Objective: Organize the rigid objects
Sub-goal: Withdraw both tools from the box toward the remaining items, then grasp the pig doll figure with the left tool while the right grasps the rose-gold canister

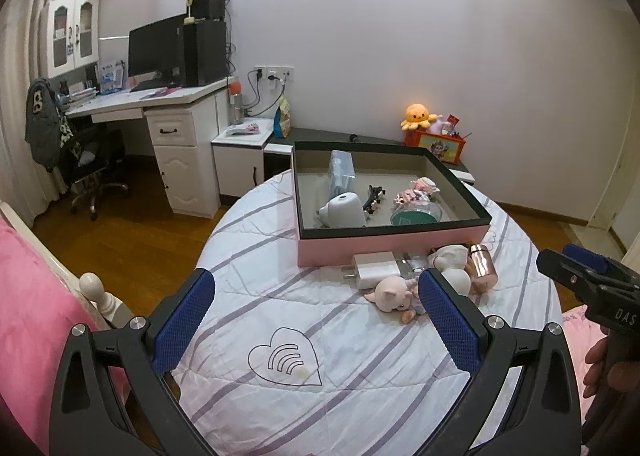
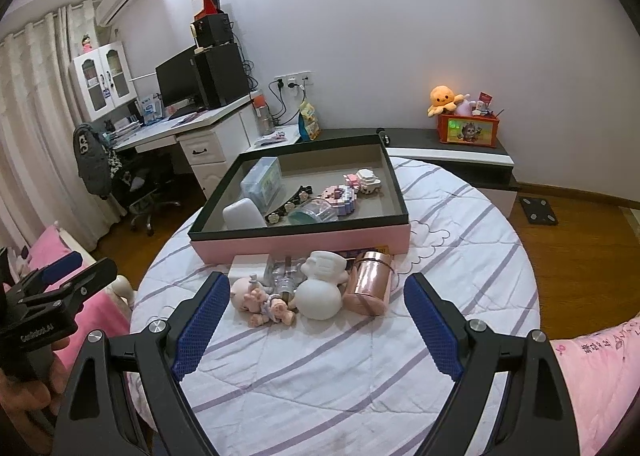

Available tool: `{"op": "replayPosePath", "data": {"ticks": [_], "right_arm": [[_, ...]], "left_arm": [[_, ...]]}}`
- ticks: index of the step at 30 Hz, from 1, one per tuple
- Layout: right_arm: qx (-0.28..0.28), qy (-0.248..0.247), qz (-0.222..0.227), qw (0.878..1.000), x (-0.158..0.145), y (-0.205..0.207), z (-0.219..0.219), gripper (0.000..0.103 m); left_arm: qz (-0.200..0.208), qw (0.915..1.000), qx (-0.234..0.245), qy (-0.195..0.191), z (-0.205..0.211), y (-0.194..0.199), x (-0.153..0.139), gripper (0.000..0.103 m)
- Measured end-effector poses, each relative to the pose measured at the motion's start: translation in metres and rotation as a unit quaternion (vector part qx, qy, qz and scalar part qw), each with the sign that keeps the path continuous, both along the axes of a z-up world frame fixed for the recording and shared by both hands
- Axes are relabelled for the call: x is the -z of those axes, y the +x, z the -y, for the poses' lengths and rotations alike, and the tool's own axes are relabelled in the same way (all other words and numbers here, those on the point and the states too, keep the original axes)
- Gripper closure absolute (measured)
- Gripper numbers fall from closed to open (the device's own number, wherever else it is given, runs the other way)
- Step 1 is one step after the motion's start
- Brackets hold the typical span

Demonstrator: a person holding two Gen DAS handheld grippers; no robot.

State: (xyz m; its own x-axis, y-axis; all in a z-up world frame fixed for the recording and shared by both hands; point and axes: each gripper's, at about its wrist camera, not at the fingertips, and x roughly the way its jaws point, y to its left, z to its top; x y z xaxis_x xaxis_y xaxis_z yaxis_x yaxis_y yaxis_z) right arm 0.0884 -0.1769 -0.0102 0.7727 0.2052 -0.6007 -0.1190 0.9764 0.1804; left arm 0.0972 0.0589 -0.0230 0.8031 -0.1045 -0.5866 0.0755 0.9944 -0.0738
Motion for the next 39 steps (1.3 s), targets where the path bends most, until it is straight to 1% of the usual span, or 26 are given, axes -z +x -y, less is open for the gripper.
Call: {"op": "replayPosePath", "data": {"ticks": [8,14,18,24,32,36,39], "right_arm": [[0.006,-0.004,-0.009,1.000,0.004,0.006,0.004,0.013],[0.019,-0.014,-0.028,0.999,0.018,0.017,0.011,0.013],[0.028,-0.016,-0.046,0.998,0.030,0.025,0.018,0.013],[0.025,-0.011,-0.076,0.997,0.051,0.038,0.025,0.013],[0.031,-0.004,-0.104,0.994,0.074,0.062,0.035,0.013],[0.032,0.003,-0.116,0.993,0.082,0.074,0.040,0.013],[0.029,0.008,-0.123,0.992,0.088,0.083,0.041,0.013]], "left_arm": [[-0.009,0.9999,0.010,0.002,0.008,0.005,0.007,0.000],[-0.028,0.9994,0.022,0.002,0.020,0.014,0.020,0.000],[-0.045,0.9985,0.032,0.000,0.031,0.022,0.032,0.000],[-0.070,0.9966,0.043,-0.002,0.048,0.037,0.053,0.000],[-0.100,0.9932,0.059,0.005,0.075,0.058,0.079,0.000],[-0.106,0.9919,0.069,0.008,0.086,0.068,0.088,0.000],[-0.117,0.9905,0.071,0.019,0.094,0.077,0.097,0.000]]}}
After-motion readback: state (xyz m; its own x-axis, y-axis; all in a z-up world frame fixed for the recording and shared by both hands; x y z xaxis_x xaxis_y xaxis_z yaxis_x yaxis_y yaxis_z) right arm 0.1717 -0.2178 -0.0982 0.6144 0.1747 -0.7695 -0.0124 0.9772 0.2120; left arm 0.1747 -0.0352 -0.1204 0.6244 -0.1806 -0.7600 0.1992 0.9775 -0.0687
